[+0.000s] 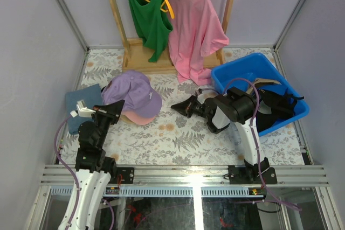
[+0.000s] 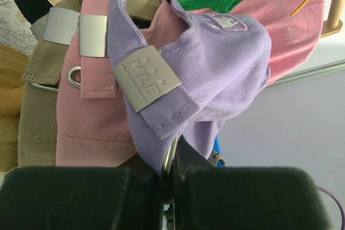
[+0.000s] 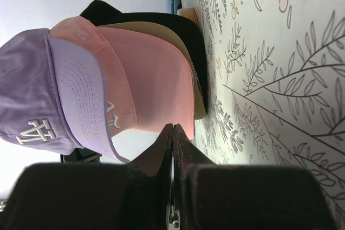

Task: Stack the hats
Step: Stack the hat on the hat.

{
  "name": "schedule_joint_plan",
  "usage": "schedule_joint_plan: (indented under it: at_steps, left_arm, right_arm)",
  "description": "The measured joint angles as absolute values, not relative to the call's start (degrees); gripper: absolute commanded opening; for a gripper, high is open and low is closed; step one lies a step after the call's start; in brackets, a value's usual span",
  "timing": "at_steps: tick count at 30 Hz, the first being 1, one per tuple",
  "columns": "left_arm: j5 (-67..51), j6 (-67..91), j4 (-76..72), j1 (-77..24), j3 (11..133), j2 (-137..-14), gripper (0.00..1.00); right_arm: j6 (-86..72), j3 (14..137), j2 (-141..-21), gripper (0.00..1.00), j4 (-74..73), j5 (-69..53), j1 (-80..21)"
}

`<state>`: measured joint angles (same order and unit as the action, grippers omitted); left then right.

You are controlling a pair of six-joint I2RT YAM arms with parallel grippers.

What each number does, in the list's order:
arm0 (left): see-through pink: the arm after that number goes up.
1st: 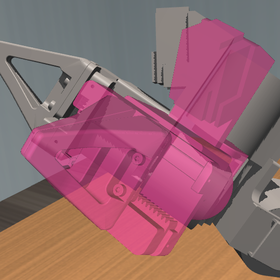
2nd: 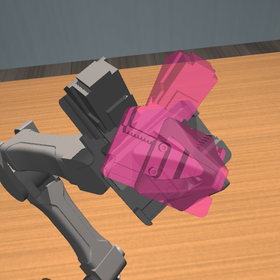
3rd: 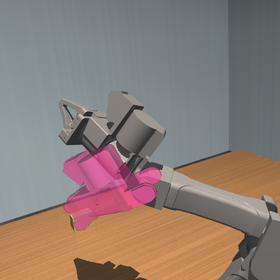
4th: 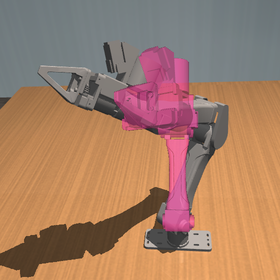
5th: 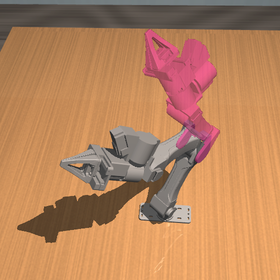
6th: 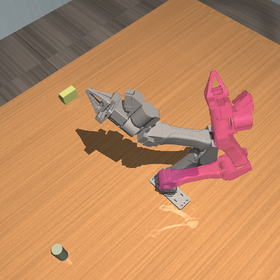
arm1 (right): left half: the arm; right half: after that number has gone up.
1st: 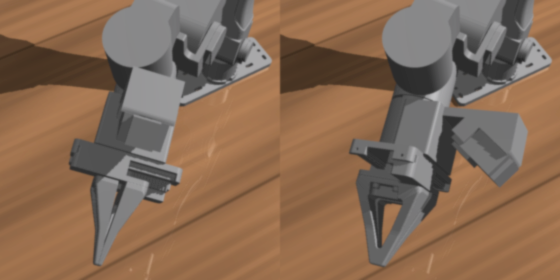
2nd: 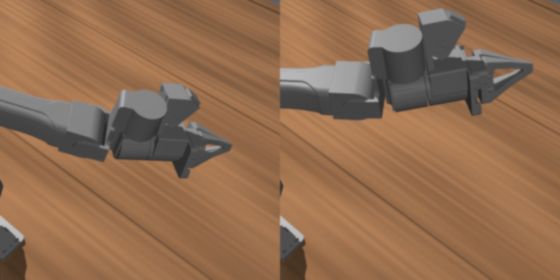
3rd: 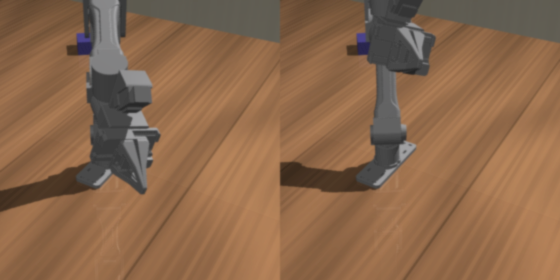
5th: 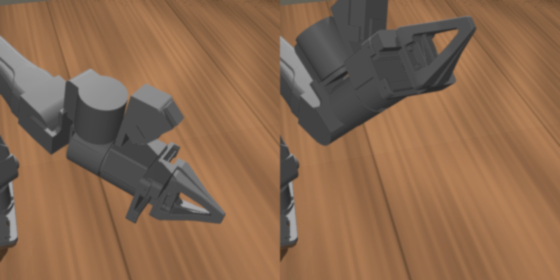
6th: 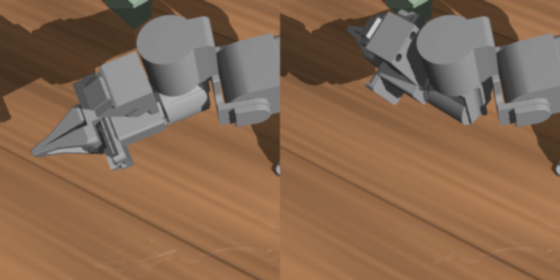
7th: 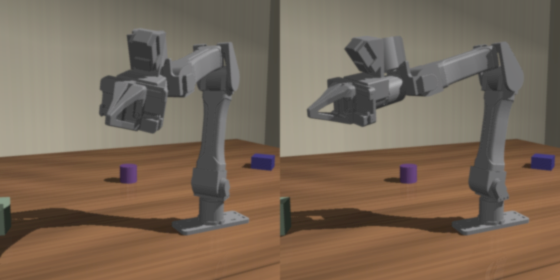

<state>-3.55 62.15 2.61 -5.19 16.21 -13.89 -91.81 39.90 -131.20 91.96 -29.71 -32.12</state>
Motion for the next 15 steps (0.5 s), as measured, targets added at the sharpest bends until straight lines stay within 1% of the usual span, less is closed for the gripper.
schedule_joint_plan:
  at_steps: [3, 8, 12, 15]
  left_arm:
    - [-3.53, 62.15, 2.61, -5.19, 16.21, -13.91, 0.00]
    - [-3.31, 62.13, 2.63, -5.19, 16.21, -13.91, 0.02]
    - [-2.87, 62.13, 2.66, -5.19, 16.21, -13.91, 0.05]
    - [-2.50, 62.13, 2.66, -5.19, 16.23, -13.91, 0.07]
  right_arm:
    - [-91.57, 39.90, -131.20, 0.07, 91.96, -29.43, -32.23]
    - [-91.15, 39.88, -130.78, 0.26, 91.90, -29.10, -32.51]
    - [-90.56, 39.29, -127.55, 0.35, 91.79, -28.05, -33.65]
    - [-90.41, 38.92, -124.53, 0.38, 92.01, -27.59, -34.74]
